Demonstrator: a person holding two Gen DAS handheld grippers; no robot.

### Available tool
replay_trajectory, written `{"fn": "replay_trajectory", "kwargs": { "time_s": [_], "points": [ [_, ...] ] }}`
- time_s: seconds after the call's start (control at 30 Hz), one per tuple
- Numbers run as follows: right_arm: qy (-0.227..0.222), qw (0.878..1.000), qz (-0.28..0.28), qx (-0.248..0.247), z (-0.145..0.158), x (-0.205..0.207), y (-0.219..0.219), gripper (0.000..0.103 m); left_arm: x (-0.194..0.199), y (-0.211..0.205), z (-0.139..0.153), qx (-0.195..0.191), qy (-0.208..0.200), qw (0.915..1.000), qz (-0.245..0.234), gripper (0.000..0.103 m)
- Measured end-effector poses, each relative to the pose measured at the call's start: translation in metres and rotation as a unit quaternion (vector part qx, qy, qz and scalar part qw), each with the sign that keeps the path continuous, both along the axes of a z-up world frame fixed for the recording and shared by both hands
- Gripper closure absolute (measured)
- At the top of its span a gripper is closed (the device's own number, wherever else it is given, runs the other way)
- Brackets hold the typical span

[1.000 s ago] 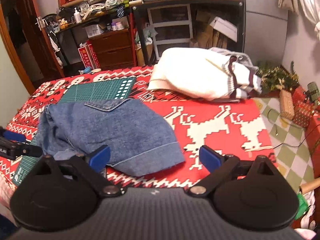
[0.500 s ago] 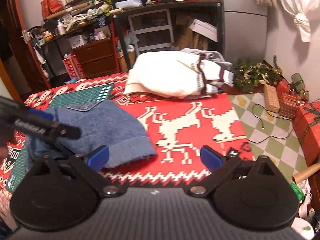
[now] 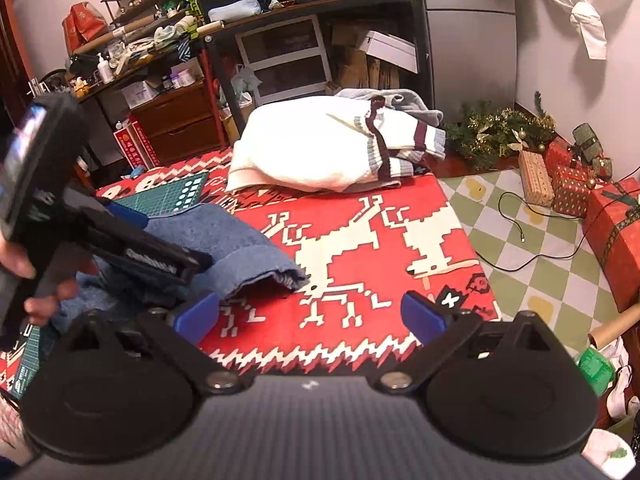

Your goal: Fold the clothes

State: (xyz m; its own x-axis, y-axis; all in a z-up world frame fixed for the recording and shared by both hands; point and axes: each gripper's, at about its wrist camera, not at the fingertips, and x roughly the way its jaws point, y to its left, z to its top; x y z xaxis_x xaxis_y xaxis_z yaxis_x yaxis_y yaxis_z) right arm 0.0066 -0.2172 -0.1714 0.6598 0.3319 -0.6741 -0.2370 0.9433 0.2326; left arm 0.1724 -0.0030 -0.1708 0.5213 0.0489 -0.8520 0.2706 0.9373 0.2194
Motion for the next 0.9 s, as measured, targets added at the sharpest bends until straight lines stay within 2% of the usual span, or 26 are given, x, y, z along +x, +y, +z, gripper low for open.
{"fn": "replay_trajectory", "kwargs": {
  "time_s": [0.37,0.5,0.6,0.77,0.87,0.9],
  "points": [
    [0.016,1.0,-0.008,0.015,-0.011,0.006,-0.004,0.003,0.01,0.002,-0.021,0.007,0.022,0.9997,0.005,0.0],
    [0.022,0.999,-0.011,0.021,-0.015,0.007,-0.006,0.003,0.008,0.001,-0.018,0.01,0.024,0.9997,-0.001,0.0],
    [0.022,0.999,-0.012,0.02,-0.015,0.005,-0.007,0.003,-0.001,0.001,-0.005,0.0,0.008,1.0,0.001,0.006],
    [0.02,0.999,-0.023,0.024,-0.013,0.004,-0.016,0.002,-0.027,-0.017,0.017,-0.027,-0.016,0.9973,-0.066,0.008],
    [0.017,0.999,-0.032,0.027,-0.011,0.004,-0.022,0.002,-0.034,-0.036,0.017,-0.019,-0.024,0.9936,-0.109,0.01],
    [0.016,0.999,-0.035,0.027,-0.011,0.004,-0.024,0.002,-0.032,-0.042,0.014,-0.014,-0.024,0.993,-0.115,0.013]
  ]
}}
